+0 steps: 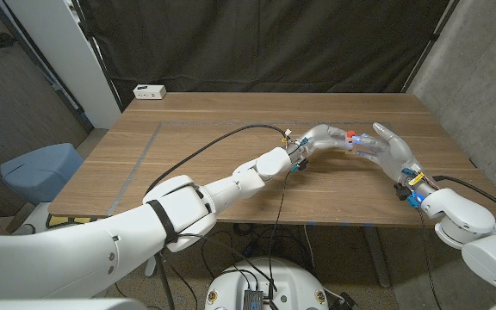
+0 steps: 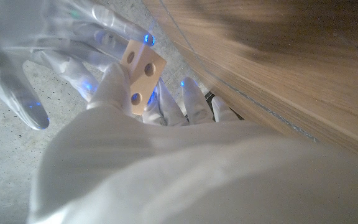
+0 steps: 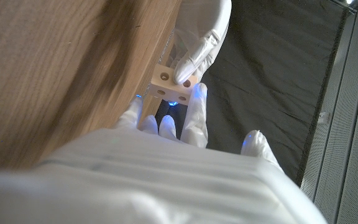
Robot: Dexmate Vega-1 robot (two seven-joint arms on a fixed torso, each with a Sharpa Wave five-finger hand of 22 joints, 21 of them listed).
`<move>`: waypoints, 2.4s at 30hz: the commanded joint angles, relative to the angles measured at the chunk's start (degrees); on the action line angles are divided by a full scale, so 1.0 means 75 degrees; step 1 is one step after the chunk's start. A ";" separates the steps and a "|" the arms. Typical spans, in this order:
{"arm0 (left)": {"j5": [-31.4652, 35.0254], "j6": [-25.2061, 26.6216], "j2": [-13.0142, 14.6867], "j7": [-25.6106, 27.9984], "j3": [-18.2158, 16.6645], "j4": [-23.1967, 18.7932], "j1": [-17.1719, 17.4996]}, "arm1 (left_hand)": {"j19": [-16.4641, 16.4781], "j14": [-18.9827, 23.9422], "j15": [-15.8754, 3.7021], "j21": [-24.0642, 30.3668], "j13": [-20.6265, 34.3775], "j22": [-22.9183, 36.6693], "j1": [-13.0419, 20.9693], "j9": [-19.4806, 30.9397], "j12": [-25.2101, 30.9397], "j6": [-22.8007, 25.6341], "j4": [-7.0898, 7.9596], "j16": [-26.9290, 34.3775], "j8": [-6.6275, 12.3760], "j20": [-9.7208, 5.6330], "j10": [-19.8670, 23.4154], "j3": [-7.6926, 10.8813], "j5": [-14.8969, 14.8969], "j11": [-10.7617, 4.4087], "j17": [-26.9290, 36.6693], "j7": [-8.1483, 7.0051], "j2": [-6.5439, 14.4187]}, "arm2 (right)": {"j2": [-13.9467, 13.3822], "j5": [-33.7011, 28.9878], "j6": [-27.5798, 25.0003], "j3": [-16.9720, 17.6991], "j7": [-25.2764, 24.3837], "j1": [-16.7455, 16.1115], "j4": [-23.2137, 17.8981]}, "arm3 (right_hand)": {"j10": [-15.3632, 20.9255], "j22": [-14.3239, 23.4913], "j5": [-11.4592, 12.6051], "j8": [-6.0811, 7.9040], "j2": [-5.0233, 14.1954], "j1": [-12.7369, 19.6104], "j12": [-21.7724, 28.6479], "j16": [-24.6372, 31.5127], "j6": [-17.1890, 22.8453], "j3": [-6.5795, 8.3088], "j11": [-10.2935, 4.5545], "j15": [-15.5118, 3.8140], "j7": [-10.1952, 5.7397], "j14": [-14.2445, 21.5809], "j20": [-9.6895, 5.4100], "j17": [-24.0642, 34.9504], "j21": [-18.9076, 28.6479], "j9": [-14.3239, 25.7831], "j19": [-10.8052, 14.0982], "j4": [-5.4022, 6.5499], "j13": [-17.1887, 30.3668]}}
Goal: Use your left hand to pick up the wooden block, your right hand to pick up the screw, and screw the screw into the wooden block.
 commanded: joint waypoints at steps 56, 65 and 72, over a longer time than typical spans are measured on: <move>0.0361 0.0661 0.1594 -0.0157 -0.0364 -0.2749 0.0764 | 0.0060 0.0063 -0.0547 0.0041 0.0029 0.0042 -0.0021 0.0049 0.0407 0.0442 0.0457 -0.0054 0.0103 -0.0002 0.0140 0.0370 0.0038 -0.0168 0.0057 -0.0232 0.0071 | 0.0458 -0.0936 0.0059 -0.0792 -0.1123 0.0676 -0.0124 | -0.0328 0.0018 0.0014 -0.0298 -0.0041 0.0074 -0.0156 -0.0034 -0.1539 0.0032 0.0286 0.0025 -0.0373 0.0050 -0.0366 0.0020 0.0042 0.0029 0.0238 -0.0082 0.0032; 0.0303 0.0642 0.1687 -0.0326 -0.0432 -0.2843 0.0789 | 0.0060 0.0075 -0.0545 0.0040 0.0031 0.0042 -0.0035 0.0050 0.0416 0.0444 0.0462 -0.0060 0.0103 -0.0006 0.0145 0.0368 0.0038 -0.0157 0.0059 -0.0237 0.0073 | 0.0480 -0.1042 0.0045 -0.1090 -0.1307 0.0954 -0.0057 | -0.0295 0.0019 0.0013 -0.0283 -0.0044 0.0077 -0.0138 -0.0029 -0.1558 0.0032 0.0301 0.0012 -0.0391 0.0062 -0.0371 0.0021 0.0046 0.0028 0.0254 -0.0085 0.0033; 0.0265 0.0599 0.1798 -0.0475 -0.0473 -0.2915 0.0818 | 0.0062 0.0081 -0.0547 0.0040 0.0036 0.0042 -0.0048 0.0051 0.0420 0.0440 0.0467 -0.0068 0.0102 -0.0002 0.0133 0.0368 0.0038 -0.0150 0.0060 -0.0244 0.0078 | 0.0535 -0.1182 0.0092 -0.1285 -0.1534 0.1051 -0.0036 | -0.0238 0.0020 0.0011 -0.0237 -0.0051 0.0077 -0.0111 -0.0024 -0.1495 0.0029 0.0278 0.0002 -0.0402 0.0071 -0.0368 0.0023 0.0037 0.0027 0.0239 -0.0087 0.0034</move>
